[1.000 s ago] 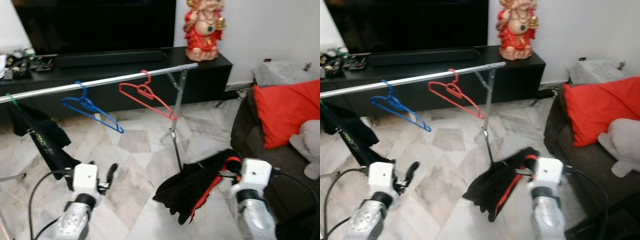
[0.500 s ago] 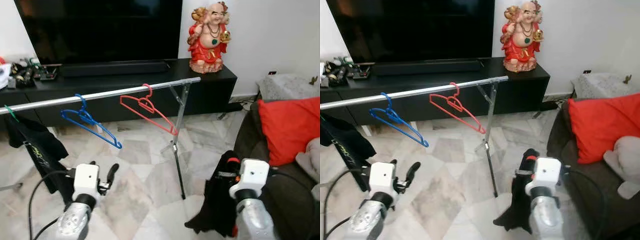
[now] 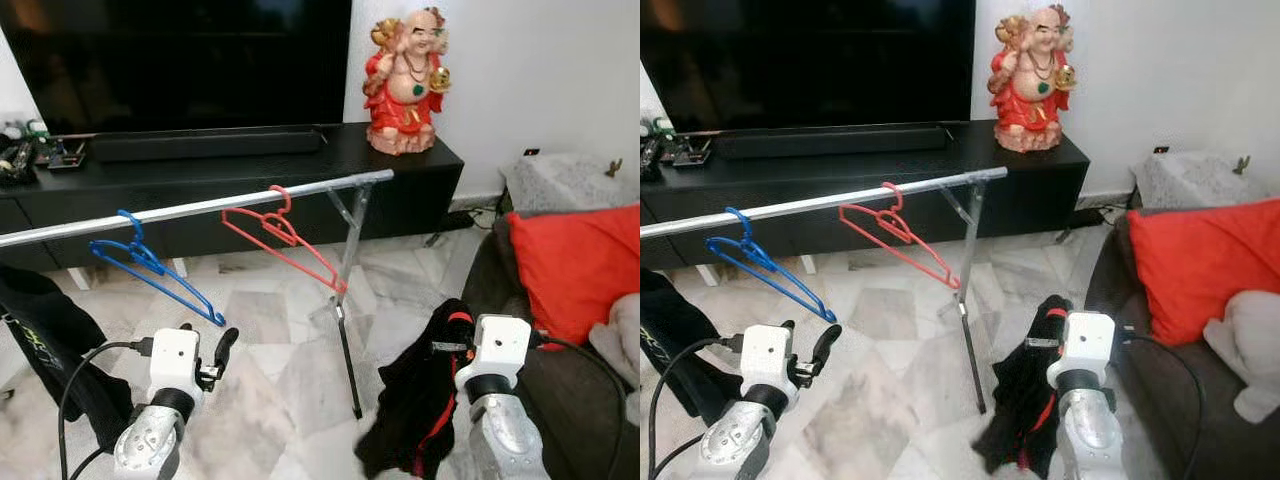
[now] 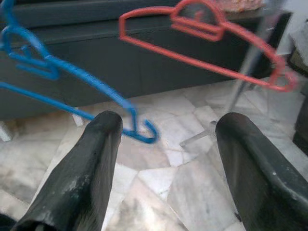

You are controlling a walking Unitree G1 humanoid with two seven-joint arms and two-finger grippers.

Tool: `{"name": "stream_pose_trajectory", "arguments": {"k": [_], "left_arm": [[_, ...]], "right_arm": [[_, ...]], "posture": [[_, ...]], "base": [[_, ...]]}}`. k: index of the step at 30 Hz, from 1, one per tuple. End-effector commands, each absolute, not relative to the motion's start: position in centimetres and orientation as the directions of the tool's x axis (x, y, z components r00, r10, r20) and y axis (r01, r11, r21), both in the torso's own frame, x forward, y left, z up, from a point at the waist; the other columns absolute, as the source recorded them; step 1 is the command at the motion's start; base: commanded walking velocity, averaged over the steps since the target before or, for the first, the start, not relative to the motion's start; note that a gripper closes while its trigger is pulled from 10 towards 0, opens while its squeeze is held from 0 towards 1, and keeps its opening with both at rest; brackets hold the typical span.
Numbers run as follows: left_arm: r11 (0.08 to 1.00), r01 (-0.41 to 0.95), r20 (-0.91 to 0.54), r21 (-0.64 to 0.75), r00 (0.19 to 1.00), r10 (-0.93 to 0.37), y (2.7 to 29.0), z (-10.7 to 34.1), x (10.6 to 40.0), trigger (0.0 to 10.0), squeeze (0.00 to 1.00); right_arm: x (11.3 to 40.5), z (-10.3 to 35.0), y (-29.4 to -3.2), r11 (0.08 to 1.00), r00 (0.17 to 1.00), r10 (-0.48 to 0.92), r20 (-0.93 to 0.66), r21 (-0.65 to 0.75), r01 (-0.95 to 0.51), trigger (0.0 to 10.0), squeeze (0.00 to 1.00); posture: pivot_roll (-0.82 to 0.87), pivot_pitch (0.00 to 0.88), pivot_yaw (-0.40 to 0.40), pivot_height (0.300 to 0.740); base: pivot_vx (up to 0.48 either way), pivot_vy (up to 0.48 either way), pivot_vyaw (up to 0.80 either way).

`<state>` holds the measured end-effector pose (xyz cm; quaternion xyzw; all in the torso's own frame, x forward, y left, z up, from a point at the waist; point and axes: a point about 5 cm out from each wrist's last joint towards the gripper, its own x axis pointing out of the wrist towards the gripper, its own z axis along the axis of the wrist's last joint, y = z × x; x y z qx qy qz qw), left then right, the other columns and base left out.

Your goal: Hang hanger

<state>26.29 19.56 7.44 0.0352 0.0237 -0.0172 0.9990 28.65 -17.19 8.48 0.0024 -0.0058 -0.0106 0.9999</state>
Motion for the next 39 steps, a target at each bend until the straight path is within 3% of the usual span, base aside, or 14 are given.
{"name": "stream_pose_trajectory", "arguments": {"k": [1,25,39], "left_arm": [[0.996,0.027,-0.034,0.081,0.999,-0.024,19.93,7.84,26.31,10.0,0.00],[0.996,0.012,-0.020,0.085,1.000,-0.011,20.13,8.12,26.32,10.0,0.00],[0.992,0.031,-0.006,0.120,1.000,-0.031,19.82,8.74,26.27,10.0,0.00]], "right_arm": [[29.00,9.26,-16.67,1.000,0.999,0.003,0.047,0.001,-0.003,10.0,0.00],[28.97,8.97,-15.99,0.999,0.998,0.046,0.038,-0.007,-0.045,10.0,0.00],[29.07,8.72,-16.01,0.999,0.998,0.051,0.028,-0.008,-0.050,10.0,0.00]], "posture": [[0.01,0.053,-0.002,0.740],[0.02,0.067,-0.002,0.740],[0.02,0.072,-0.009,0.740]], "base": [[0.311,0.000,0.00],[0.309,0.000,0.00],[0.000,0.000,0.00]]}}
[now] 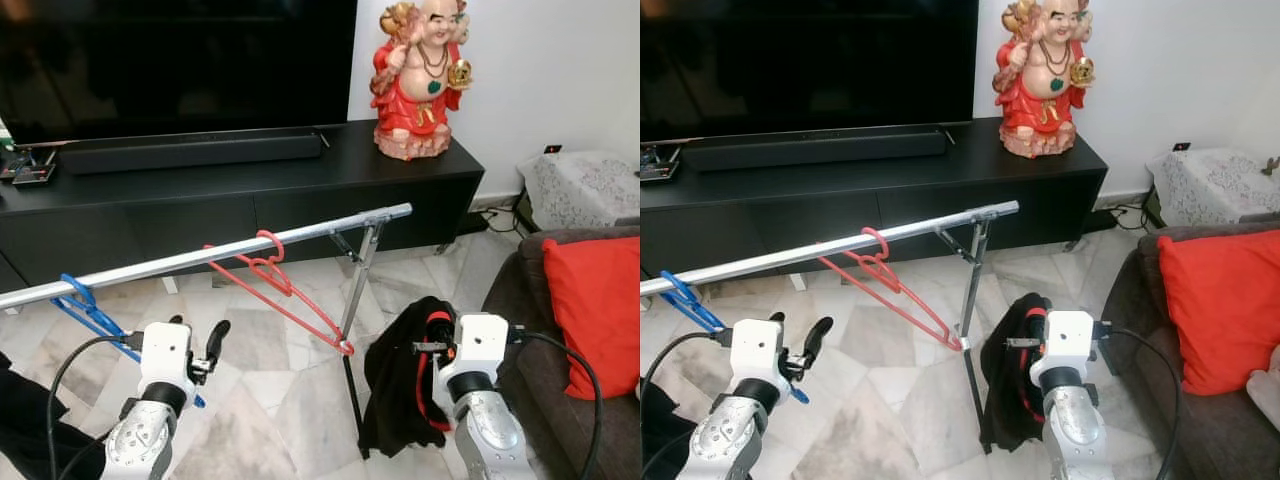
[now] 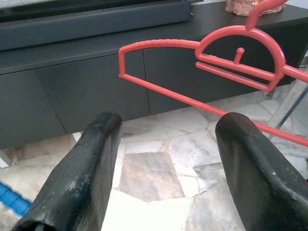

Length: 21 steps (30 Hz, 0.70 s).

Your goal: Hang hanger

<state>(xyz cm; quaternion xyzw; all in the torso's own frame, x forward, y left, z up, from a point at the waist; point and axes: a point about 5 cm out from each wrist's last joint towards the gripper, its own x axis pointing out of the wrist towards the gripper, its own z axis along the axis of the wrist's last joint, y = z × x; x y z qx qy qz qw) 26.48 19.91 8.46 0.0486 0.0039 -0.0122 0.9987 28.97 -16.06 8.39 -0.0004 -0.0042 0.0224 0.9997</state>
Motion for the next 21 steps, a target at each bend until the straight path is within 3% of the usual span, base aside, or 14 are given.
{"name": "stream_pose_trajectory", "arguments": {"k": [1,4,7,19,21], "left_arm": [[0.991,0.035,-0.004,0.126,0.999,-0.035,19.8,8.9,26.2,10.0,0.00],[0.987,0.027,0.011,0.159,1.000,-0.029,19.8,9.5,26.1,10.0,0.00],[0.950,-0.044,0.005,0.308,0.999,0.045,21.1,10.1,25.7,10.0,0.00],[0.976,-0.085,-0.001,0.202,0.996,0.087,22.2,10.6,24.5,10.0,0.00],[0.979,-0.079,0.012,0.189,0.997,0.079,22.0,11.1,24.8,10.0,0.00]], "right_arm": [[29.1,8.7,-16.0,0.999,0.998,0.051,0.028,-0.008,-0.051,10.0,0.00],[29.1,8.7,-16.0,0.999,0.998,0.052,0.027,-0.008,-0.051,10.0,0.00],[29.1,8.6,-16.0,0.999,0.998,0.053,0.022,-0.010,-0.052,10.0,0.00],[29.1,8.3,-15.8,0.998,0.998,0.066,0.015,-0.024,-0.065,10.0,0.00],[29.1,8.2,-15.9,0.997,0.998,0.066,0.014,-0.037,-0.065,10.0,0.00]], "posture": [[0.02,0.072,-0.009,0.740],[0.02,0.074,-0.010,0.740],[0.03,0.076,-0.012,0.740],[0.04,0.075,-0.014,0.740],[0.04,0.073,-0.012,0.740]], "base": [[0.000,0.000,0.00],[0.000,0.000,0.00],[0.000,0.000,0.00],[0.000,0.000,0.00],[0.000,0.000,0.62]]}}
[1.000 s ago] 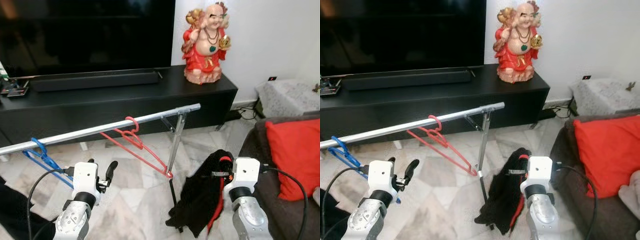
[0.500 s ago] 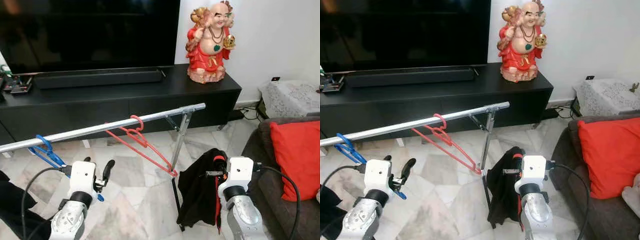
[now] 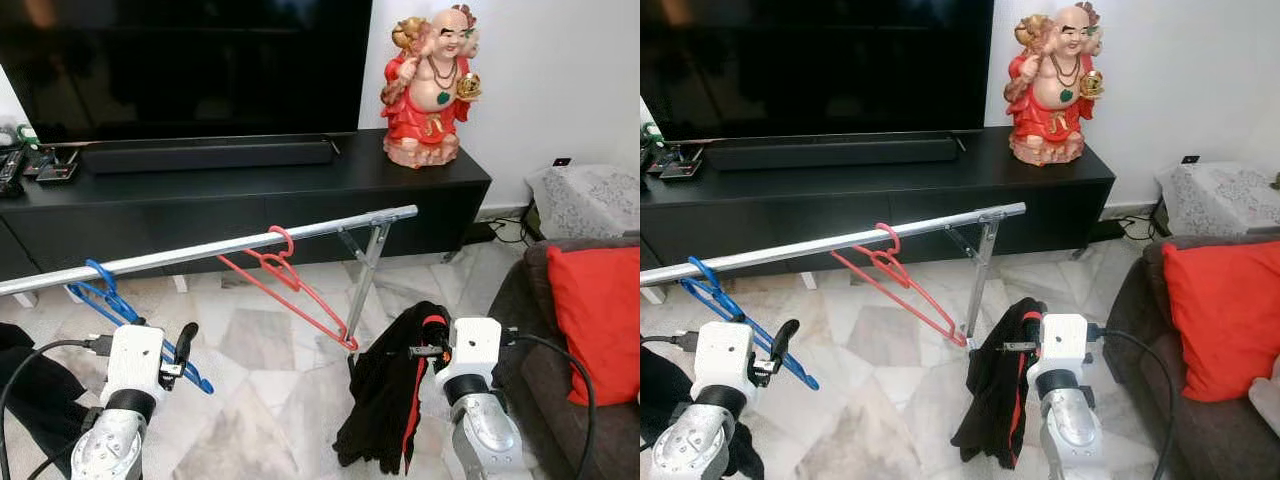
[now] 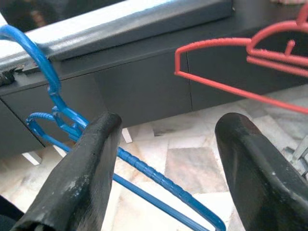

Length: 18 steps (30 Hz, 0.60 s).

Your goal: Hang hanger

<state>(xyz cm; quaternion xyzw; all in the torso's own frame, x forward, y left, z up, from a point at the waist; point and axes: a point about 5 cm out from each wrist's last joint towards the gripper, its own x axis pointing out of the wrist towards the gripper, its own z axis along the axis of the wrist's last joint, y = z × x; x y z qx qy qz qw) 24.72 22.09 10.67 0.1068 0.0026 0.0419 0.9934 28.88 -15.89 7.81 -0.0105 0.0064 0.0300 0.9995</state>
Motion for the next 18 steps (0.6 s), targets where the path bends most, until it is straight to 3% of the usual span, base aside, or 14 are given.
{"name": "stream_pose_trajectory", "arguments": {"k": [1,18], "left_arm": [[0.979,-0.079,0.012,0.189,0.997,0.079,22.0,11.1,24.8,10.0,0.00],[0.989,-0.022,0.006,0.146,1.000,0.021,20.8,11.3,25.2,10.0,0.00]], "right_arm": [[29.1,8.2,-15.9,0.997,0.998,0.066,0.014,-0.037,-0.065,10.0,0.00],[29.0,8.1,-15.9,0.997,0.998,0.068,0.016,-0.042,-0.068,10.0,0.00]], "posture": [[0.04,0.073,-0.012,0.740],[0.04,0.067,-0.007,0.740]], "base": [[0.000,0.000,0.80],[0.000,0.000,0.78]]}}
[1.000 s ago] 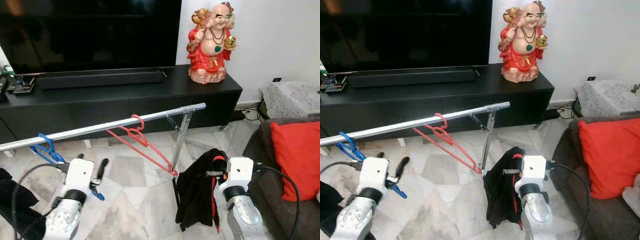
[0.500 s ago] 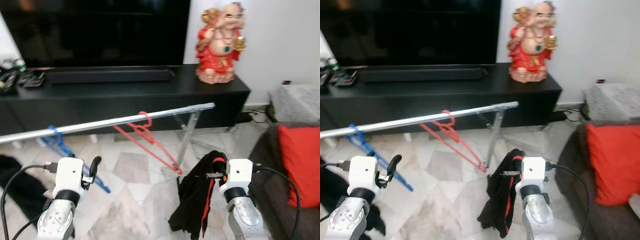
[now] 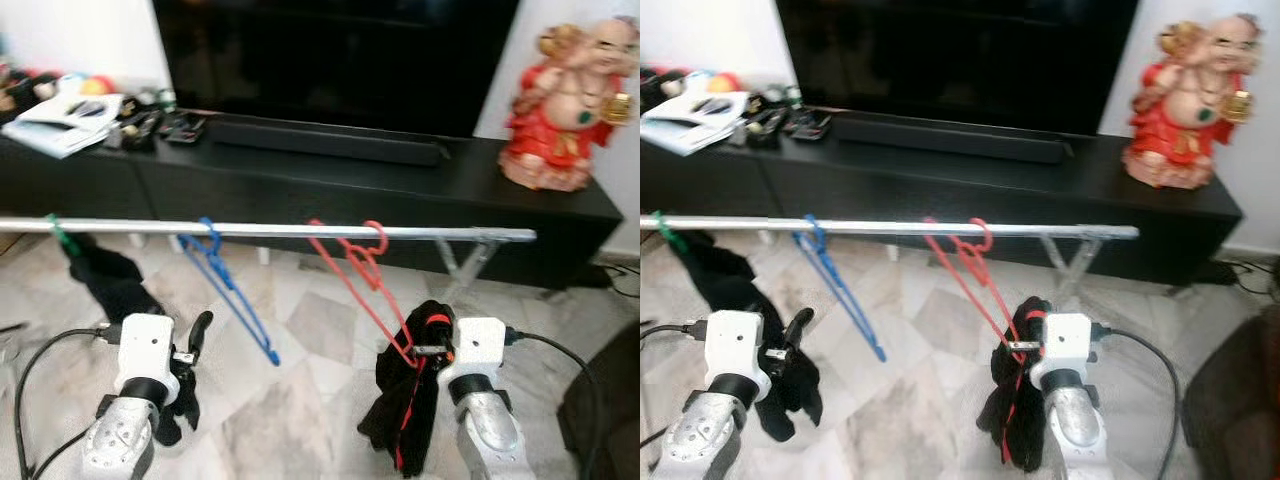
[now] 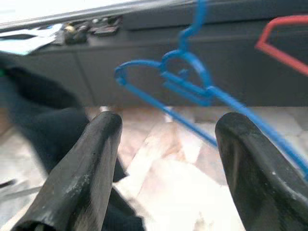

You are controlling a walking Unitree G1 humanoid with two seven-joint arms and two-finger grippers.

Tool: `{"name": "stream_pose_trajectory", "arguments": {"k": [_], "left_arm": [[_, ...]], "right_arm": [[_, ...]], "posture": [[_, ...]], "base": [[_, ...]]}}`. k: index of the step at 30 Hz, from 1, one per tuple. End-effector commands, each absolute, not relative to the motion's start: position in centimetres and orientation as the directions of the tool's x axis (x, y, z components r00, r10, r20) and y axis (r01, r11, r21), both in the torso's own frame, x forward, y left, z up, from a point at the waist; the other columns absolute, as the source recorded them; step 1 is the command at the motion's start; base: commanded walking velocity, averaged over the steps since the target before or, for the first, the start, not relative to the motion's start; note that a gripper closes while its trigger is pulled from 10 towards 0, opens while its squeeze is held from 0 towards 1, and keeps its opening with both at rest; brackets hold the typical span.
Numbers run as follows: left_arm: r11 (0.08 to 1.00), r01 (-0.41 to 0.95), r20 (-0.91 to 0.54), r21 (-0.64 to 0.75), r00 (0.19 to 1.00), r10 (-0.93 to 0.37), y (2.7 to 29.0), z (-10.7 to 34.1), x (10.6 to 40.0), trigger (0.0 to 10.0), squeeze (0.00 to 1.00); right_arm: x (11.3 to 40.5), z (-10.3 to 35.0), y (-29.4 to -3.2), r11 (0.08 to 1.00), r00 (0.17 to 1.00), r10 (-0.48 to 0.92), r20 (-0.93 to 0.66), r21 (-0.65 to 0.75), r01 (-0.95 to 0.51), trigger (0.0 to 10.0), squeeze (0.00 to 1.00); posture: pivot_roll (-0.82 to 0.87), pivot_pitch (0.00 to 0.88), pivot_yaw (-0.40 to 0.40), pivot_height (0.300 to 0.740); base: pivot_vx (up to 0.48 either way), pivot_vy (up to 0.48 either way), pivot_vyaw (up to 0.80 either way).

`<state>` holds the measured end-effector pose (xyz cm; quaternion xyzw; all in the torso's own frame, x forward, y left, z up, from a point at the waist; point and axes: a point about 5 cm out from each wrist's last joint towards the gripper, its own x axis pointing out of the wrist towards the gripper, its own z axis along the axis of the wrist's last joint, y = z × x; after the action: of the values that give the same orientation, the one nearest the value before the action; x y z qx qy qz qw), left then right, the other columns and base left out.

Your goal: Hang hanger

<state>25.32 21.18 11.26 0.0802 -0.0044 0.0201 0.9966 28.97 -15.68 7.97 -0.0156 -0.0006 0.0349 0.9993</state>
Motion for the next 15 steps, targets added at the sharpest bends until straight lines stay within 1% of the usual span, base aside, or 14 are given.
{"name": "stream_pose_trajectory", "arguments": {"k": [1,15], "left_arm": [[0.989,-0.016,0.000,0.144,1.000,0.016,20.8,11.2,25.3,10.0,0.00],[0.992,0.050,-0.042,0.118,0.998,-0.045,19.7,10.5,26.0,10.0,0.00]], "right_arm": [[29.0,8.1,-15.9,0.998,0.998,0.062,0.012,-0.033,-0.061,10.0,0.00],[29.0,7.3,-16.0,0.998,0.998,0.050,-0.024,-0.038,-0.051,10.0,0.00]], "posture": [[0.04,0.067,-0.007,0.740],[0.03,0.058,-0.005,0.740]], "base": [[0.000,0.000,0.00],[0.000,0.000,0.00]]}}
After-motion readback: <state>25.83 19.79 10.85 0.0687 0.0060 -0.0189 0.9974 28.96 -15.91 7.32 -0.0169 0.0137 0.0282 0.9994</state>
